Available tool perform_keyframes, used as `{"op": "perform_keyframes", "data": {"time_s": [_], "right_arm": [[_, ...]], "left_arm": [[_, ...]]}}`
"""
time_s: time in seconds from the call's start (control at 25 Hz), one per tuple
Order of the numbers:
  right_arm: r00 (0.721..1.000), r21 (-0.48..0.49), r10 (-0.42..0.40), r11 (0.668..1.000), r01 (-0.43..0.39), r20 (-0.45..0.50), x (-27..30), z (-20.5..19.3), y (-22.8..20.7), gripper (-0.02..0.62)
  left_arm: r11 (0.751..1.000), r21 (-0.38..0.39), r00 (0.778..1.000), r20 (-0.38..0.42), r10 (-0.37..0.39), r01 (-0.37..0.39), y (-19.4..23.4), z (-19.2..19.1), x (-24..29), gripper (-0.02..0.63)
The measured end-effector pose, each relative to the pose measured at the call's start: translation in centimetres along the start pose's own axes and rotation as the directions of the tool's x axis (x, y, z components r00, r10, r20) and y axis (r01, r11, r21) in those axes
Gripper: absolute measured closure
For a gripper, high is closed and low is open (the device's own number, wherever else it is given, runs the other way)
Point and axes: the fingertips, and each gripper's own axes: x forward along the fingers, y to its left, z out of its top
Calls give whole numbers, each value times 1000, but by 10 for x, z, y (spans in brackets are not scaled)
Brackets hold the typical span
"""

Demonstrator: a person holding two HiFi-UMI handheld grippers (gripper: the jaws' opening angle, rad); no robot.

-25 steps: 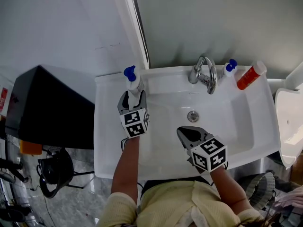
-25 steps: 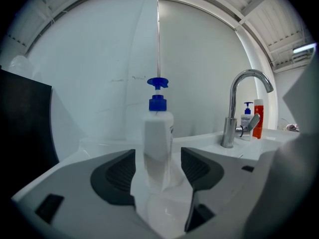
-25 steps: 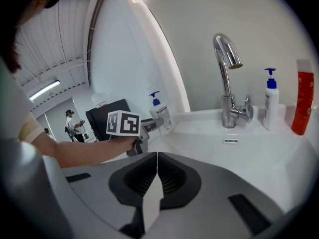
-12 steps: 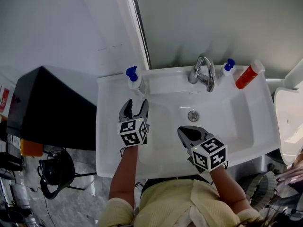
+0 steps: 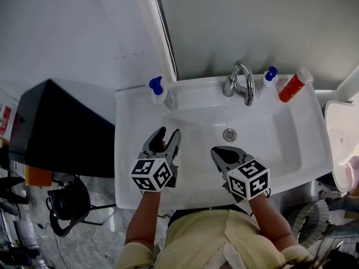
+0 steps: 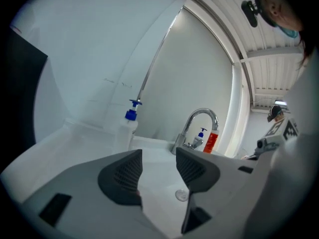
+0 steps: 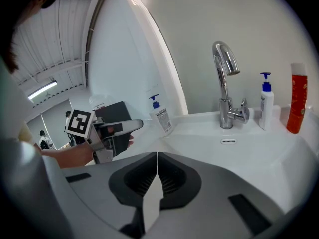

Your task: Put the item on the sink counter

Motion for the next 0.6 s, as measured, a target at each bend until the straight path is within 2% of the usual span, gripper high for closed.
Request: {"op": "perform_keyframes", "data": {"time_s": [0.16,0.28,0.6], "right_arm": [[1000,9,-12,1000,12,7,-1,2,-3,569],[1000,16,-22,1000,22,15,-2,4,-4,569],[998,11,-53,999,53,27,-3,7,-6,569]], "left_arm": [[998,-24,995,-79,-62,60,-18,-8,-5,373],[997,-16,990,-116,-76,75,-26,-12,-10,390],[998,58,986,-164,-21,31,-29,-19,-29,448]]}}
